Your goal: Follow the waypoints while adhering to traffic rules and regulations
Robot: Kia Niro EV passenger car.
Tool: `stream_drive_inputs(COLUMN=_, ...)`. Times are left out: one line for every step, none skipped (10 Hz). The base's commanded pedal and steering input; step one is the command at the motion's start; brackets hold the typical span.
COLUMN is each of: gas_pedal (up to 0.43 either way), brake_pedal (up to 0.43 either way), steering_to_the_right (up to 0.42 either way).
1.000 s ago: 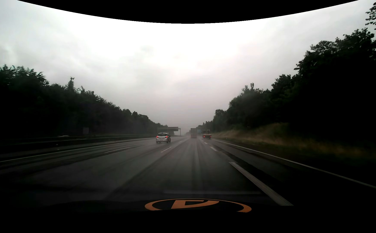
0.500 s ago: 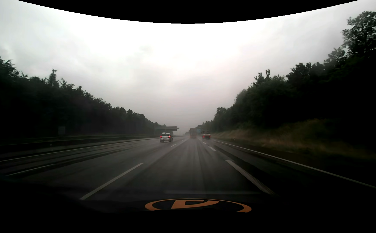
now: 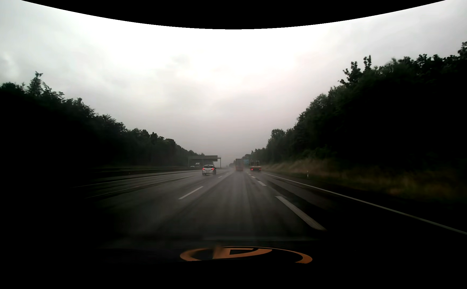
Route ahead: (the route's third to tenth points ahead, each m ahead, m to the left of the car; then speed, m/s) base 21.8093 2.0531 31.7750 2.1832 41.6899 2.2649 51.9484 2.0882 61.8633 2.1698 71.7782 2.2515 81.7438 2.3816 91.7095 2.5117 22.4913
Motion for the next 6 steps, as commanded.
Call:
stream_drive_inputs(gas_pedal=0.169, brake_pedal=0.0, steering_to_the_right=0.0)
stream_drive_inputs(gas_pedal=0.169, brake_pedal=0.0, steering_to_the_right=0.0)
stream_drive_inputs(gas_pedal=0.157, brake_pedal=0.0, steering_to_the_right=0.0)
stream_drive_inputs(gas_pedal=0.157, brake_pedal=0.0, steering_to_the_right=0.0)
stream_drive_inputs(gas_pedal=0.157, brake_pedal=0.0, steering_to_the_right=0.0)
stream_drive_inputs(gas_pedal=0.157, brake_pedal=0.0, steering_to_the_right=0.0)
